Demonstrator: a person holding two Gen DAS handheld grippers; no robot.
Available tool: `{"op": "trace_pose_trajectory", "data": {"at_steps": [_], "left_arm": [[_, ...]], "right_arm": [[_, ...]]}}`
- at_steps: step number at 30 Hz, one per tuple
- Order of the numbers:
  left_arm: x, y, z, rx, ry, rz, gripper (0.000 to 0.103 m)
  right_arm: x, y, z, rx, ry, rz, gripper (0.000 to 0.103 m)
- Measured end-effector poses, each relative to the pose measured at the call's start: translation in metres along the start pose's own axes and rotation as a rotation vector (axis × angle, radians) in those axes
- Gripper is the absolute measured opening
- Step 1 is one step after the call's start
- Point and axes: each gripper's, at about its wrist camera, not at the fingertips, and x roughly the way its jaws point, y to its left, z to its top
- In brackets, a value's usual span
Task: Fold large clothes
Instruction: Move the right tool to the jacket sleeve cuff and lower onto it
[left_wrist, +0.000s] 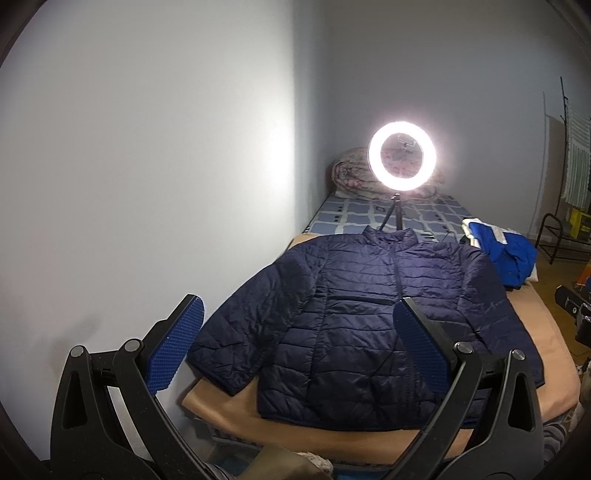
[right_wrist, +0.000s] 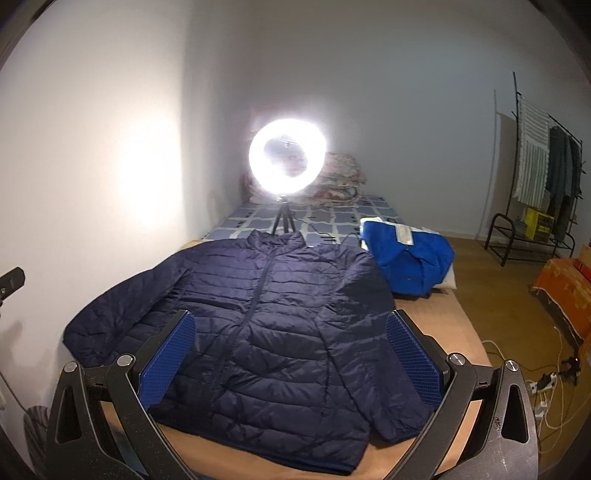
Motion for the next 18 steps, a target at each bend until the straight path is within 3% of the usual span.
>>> {"op": "trace_pose_trajectory", "data": {"at_steps": [10, 18], "left_arm": [[0.001, 0.048, -0.018, -0.029, 0.010, 0.092, 0.103], [0.004, 0.088, -0.047, -0.051, 0.068, 0.157, 0.103]], "right_arm": [[0.041, 0.056, 0.006, -0.054, 0.032, 0.141, 0.102], [0.094, 0.116, 0.002, -0.072, 0.070, 0.373, 0.102]]}}
